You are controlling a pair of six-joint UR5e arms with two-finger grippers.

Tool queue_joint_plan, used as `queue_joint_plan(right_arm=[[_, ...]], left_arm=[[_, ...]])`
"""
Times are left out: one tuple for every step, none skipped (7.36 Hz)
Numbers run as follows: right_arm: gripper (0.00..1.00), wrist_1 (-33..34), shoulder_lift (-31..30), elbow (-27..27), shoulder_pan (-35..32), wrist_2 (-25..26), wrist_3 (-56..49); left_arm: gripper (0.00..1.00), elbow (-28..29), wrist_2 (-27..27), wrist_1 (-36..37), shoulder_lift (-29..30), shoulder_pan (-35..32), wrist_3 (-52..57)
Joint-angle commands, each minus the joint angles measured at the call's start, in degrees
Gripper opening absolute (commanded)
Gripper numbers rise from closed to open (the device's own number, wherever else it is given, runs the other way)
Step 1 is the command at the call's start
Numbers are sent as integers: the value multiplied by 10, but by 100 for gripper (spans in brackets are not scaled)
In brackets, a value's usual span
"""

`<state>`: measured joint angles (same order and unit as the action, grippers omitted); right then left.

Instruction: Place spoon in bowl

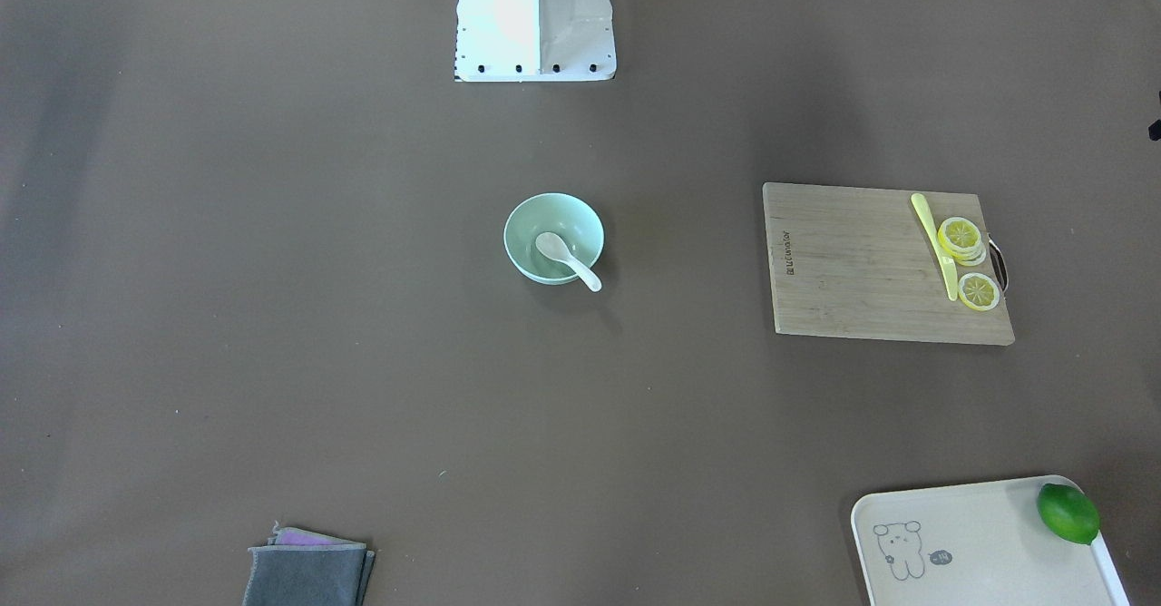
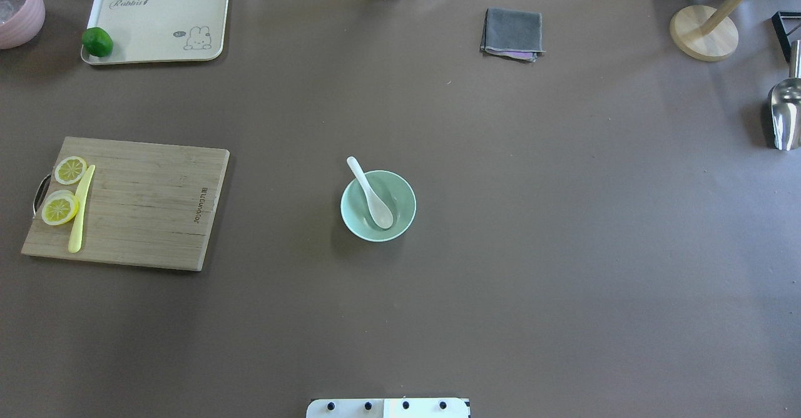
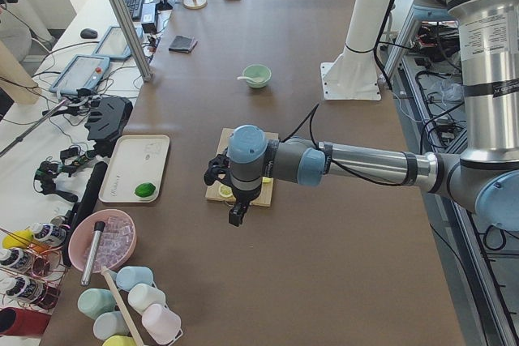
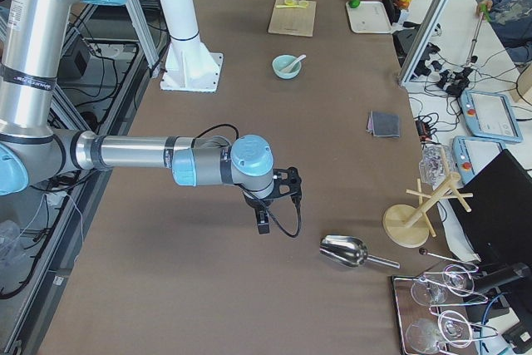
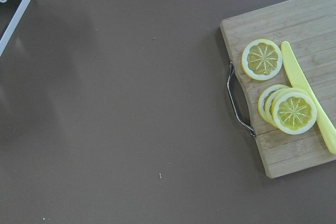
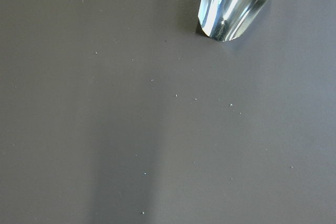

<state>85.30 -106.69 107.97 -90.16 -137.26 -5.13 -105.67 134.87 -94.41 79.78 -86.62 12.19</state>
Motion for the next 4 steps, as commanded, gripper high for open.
queue_joint_plan(right_arm=[[100,-3,3,-4,-1,2,3],[100,-4,-2,4,-6,-3,3],[100,-4,1,-2,-6,-2,3],[100,-4,-3,0,-12,-1,2]], left_arm=[[98,-5,0,0,14,-17,-1],[98,-8,-1,0,12,-21,0],[98,-4,-2,0,14,-21,1],[98,-7,0,0,9,-22,5]])
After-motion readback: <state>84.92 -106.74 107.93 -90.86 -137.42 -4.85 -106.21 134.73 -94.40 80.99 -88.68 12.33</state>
